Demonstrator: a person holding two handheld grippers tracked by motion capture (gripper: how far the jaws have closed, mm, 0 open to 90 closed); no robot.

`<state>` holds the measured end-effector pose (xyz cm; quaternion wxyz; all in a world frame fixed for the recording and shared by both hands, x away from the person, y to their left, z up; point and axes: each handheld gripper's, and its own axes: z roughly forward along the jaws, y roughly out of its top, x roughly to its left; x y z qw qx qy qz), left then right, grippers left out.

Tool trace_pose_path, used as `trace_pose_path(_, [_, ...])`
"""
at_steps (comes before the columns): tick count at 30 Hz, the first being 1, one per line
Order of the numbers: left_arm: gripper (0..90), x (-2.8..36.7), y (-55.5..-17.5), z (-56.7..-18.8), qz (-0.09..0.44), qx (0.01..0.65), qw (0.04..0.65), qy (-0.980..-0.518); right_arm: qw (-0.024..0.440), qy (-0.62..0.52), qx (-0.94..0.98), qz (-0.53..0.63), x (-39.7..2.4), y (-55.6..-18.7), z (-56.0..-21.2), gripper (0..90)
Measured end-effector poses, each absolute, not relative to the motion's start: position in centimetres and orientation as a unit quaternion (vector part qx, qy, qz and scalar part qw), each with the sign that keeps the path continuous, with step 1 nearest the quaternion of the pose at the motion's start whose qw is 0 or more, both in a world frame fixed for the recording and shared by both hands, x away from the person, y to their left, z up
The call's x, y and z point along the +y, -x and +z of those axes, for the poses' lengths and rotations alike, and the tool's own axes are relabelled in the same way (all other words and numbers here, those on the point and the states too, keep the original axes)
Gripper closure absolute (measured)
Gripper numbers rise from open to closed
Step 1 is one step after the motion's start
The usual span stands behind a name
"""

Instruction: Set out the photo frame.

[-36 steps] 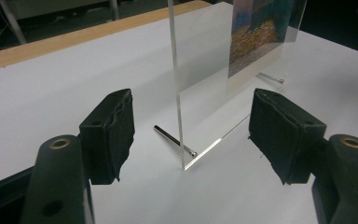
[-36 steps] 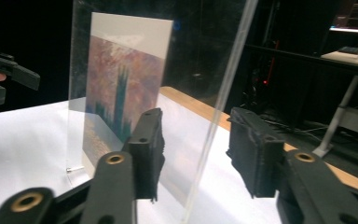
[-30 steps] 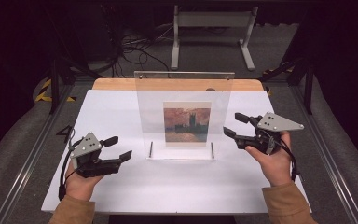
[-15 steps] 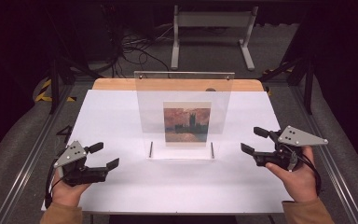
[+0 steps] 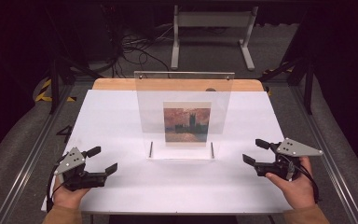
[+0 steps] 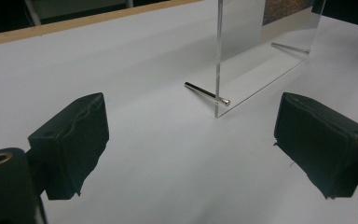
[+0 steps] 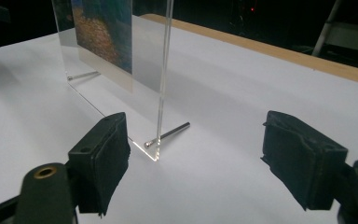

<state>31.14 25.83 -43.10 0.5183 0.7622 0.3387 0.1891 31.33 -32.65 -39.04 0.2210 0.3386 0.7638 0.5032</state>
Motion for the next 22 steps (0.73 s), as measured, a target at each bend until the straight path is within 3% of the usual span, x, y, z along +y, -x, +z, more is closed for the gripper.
trace_pose_path(12, [8.8,25.7,-32.0,-45.4,0.166,0.348,0.511,-0.768,0.210,-0.370,0.780,0.458,-33.0,-31.7,-44.5,20.5])
trace_pose_path(22, [8.1,25.6,-32.3,-45.8,0.162,0.356,0.509,-0.766,0.205,-0.370,0.782,0.458,-32.7,-31.8,-44.9,19.5])
